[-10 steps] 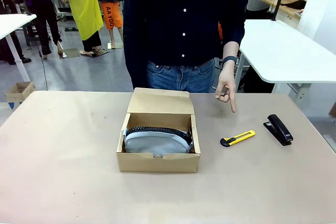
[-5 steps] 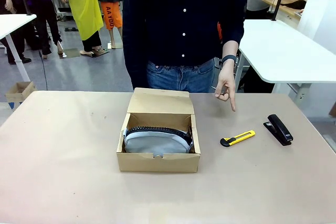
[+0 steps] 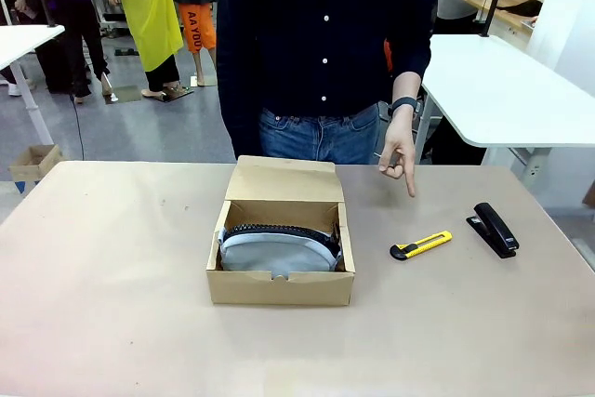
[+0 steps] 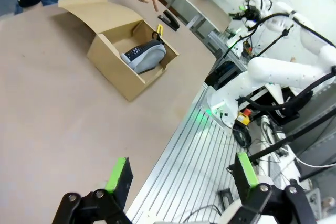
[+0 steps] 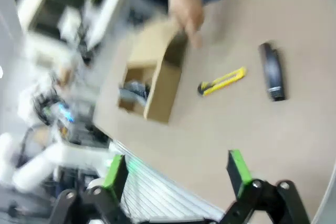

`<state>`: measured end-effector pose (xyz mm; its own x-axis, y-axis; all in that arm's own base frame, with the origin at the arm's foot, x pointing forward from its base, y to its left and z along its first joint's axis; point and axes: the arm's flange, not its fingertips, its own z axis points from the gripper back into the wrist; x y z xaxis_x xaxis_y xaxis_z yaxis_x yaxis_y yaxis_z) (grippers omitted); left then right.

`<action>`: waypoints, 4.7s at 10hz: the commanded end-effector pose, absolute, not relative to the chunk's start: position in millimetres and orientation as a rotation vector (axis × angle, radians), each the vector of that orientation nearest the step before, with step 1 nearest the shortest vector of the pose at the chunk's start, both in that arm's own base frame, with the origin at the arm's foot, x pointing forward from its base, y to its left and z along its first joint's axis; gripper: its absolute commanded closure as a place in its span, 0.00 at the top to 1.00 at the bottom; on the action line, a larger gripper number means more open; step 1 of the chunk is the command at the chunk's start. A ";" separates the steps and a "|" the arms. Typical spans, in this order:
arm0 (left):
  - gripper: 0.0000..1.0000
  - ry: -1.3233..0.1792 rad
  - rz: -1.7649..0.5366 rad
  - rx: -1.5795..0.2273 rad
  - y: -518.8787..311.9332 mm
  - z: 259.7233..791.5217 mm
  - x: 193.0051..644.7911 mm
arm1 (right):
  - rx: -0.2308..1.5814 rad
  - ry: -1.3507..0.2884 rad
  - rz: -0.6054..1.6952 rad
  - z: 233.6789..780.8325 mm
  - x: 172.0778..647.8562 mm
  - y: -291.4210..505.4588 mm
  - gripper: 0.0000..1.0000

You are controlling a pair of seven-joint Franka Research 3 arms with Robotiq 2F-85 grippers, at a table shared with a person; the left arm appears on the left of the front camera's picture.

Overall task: Pack the items into the box.
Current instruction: Pick up the item specified by the human and place it in the Mailer Box.

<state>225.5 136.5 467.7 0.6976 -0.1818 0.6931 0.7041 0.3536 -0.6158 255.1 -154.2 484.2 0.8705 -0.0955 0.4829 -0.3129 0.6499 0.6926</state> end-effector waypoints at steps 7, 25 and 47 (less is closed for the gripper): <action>1.00 -0.598 -0.629 -1.077 137.8 469.7 223.8 | 0.264 -0.264 1.352 406.9 298.4 78.1 1.00; 1.00 -0.598 -0.629 -1.077 137.8 469.7 223.8 | -0.009 -0.144 1.634 343.4 429.6 117.7 1.00; 1.00 -0.598 -0.629 -1.077 137.8 469.7 223.8 | 0.027 -0.031 1.665 301.3 475.0 110.6 0.00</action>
<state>224.7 137.0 467.8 0.6964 -0.1806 0.6946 0.7049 0.3540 -0.6146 470.2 112.6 303.3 -0.0580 0.9972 0.0476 -0.9982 -0.0574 -0.0142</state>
